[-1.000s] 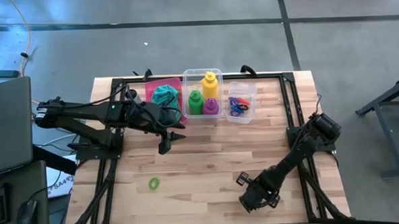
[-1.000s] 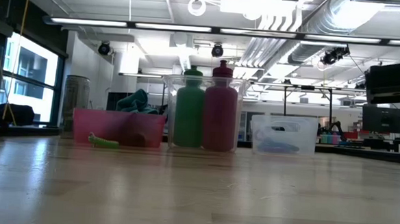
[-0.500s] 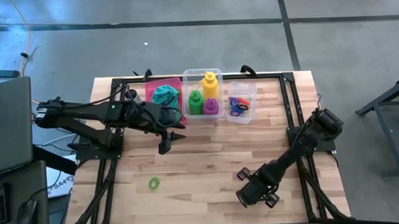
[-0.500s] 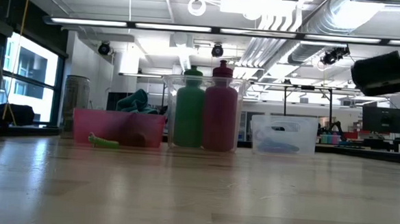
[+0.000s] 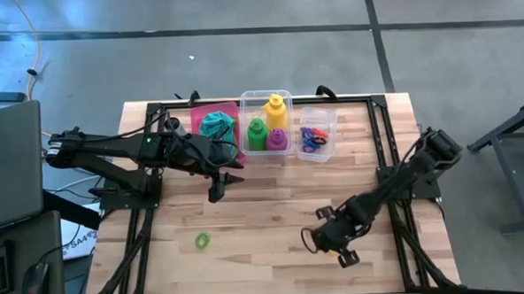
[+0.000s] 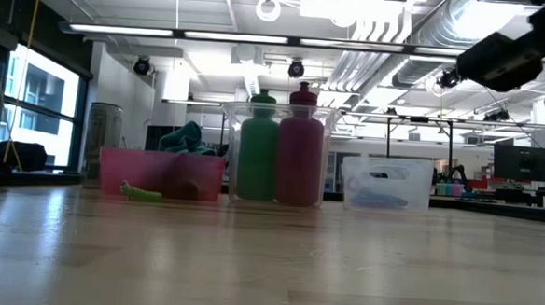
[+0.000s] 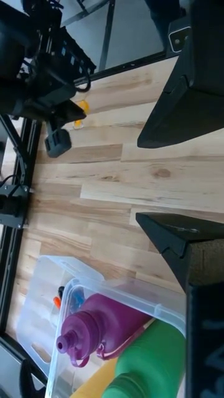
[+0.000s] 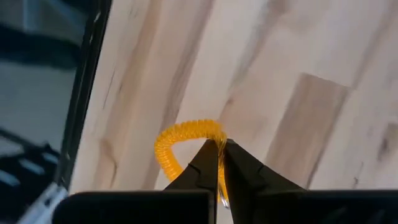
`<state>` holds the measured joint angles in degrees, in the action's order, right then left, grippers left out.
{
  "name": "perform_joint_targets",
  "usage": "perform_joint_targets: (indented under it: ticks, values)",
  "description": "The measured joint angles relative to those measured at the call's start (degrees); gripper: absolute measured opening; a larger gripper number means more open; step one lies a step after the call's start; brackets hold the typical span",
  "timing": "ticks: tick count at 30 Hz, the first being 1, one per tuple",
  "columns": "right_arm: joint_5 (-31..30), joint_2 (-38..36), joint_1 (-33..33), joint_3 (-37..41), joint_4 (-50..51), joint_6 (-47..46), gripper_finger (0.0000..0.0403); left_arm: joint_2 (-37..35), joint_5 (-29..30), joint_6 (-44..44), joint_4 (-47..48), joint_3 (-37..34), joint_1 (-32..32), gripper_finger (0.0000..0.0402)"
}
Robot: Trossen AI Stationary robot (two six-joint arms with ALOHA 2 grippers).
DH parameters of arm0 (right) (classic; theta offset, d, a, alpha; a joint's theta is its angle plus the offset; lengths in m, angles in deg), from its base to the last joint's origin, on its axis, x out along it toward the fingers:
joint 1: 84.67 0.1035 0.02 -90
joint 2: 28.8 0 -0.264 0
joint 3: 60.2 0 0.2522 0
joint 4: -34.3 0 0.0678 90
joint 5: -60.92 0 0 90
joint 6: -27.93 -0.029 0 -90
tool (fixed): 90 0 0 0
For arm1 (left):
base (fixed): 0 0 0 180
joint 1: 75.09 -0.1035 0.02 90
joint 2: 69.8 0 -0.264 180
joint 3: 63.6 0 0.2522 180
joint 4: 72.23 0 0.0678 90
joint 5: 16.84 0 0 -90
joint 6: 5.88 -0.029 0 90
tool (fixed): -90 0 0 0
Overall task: Pick & Place Sports Items
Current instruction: Put the yellow spring keychain into the right transparent bin
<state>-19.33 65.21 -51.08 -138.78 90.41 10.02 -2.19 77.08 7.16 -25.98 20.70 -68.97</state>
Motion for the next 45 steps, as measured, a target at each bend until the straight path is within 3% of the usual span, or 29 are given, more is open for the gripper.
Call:
perform_joint_targets:
  ticks: [16,25,30,45]
  values:
    - [-4.01,-8.79,-4.47,-0.04,-0.72,-27.02,0.0001,0.0,-0.02,0.02,0.02,0.0,0.01,0.0177]
    - [-11.05,-14.14,-6.23,-0.07,-0.66,-37.13,0.0001,0.0,-0.02,0.0,0.0,0.0,0.01,0.0177]
    - [-13.9,-16.39,-8.15,-0.07,-0.62,-38.01,0.0001,0.0,-0.02,0.01,0.02,0.0,0.0,0.0177]
    - [-14.43,-21.63,-18.33,-0.07,3.78,-32.35,0.0001,0.0,0.18,2.25,-1.99,0.0,-0.02,0.0177]
